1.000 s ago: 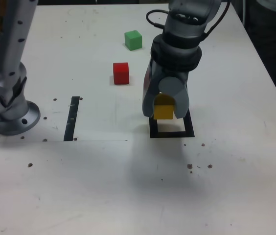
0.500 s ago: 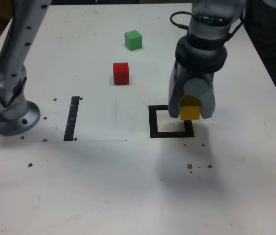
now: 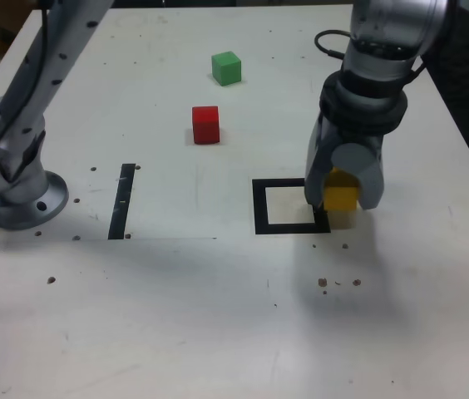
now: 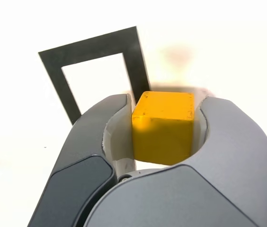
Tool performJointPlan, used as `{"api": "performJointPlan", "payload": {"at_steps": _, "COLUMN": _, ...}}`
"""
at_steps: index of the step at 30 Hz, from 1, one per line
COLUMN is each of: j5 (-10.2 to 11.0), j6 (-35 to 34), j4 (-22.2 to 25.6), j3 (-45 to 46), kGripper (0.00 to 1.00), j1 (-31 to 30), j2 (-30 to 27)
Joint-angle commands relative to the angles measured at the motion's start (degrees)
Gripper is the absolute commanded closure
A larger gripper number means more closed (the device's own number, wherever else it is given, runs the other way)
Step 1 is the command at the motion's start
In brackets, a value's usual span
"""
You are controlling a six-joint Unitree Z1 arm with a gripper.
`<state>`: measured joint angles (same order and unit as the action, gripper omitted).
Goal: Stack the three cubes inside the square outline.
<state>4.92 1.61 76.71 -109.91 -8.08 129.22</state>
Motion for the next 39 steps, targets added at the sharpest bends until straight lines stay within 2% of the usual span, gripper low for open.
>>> {"api": "performJointPlan", "payload": {"at_steps": 1, "j5": 0.3, "j6": 0.3, "j4": -0.1, "j3": -0.5, "kGripper": 0.71, "j1": 0.1, "j2": 0.6}}
{"api": "performJointPlan", "payload": {"at_steps": 9, "j5": -0.2, "j6": 1.0, "j4": 1.4, "j3": -1.4, "kGripper": 0.46, "j1": 0.4, "j2": 2.4}}
{"api": "performJointPlan", "payload": {"at_steps": 13, "j5": -0.6, "j6": 1.8, "j4": 1.3, "j3": -1.9, "kGripper": 0.28, "j1": 0.6, "j2": 3.1}}
{"api": "performJointPlan", "payload": {"at_steps": 15, "j5": -0.4, "j6": 2.3, "j4": 1.4, "j3": -2.2, "kGripper": 0.19, "j1": 0.6, "j2": 2.9}}
{"api": "performJointPlan", "payload": {"at_steps": 17, "j5": 0.1, "j6": 2.5, "j4": 1.6, "j3": -2.4, "kGripper": 0.14, "j1": 0.7, "j2": 2.4}}
{"api": "performJointPlan", "payload": {"at_steps": 24, "j5": 3.9, "j6": 2.5, "j4": 4.6, "j3": -2.0, "kGripper": 0.03, "j1": 0.8, "j2": -1.4}}
{"api": "performJointPlan", "payload": {"at_steps": 27, "j5": 5.6, "j6": 2.6, "j4": 7.2, "j3": 0.2, "kGripper": 0.01, "j1": 1.8, "j2": -5.1}}
{"api": "performJointPlan", "payload": {"at_steps": 30, "j5": 6.1, "j6": 2.7, "j4": 8.4, "j3": 5.3, "kGripper": 0.01, "j1": 4.2, "j2": -10.0}}
{"api": "performJointPlan", "payload": {"at_steps": 35, "j5": 6.1, "j6": 4.1, "j4": 6.0, "j3": 16.8, "kGripper": 0.01, "j1": 11.1, "j2": -17.9}}
{"api": "performJointPlan", "payload": {"at_steps": 39, "j5": 5.9, "j6": 5.9, "j4": 0.2, "j3": 25.9, "kGripper": 0.01, "j1": 17.1, "j2": -22.5}}
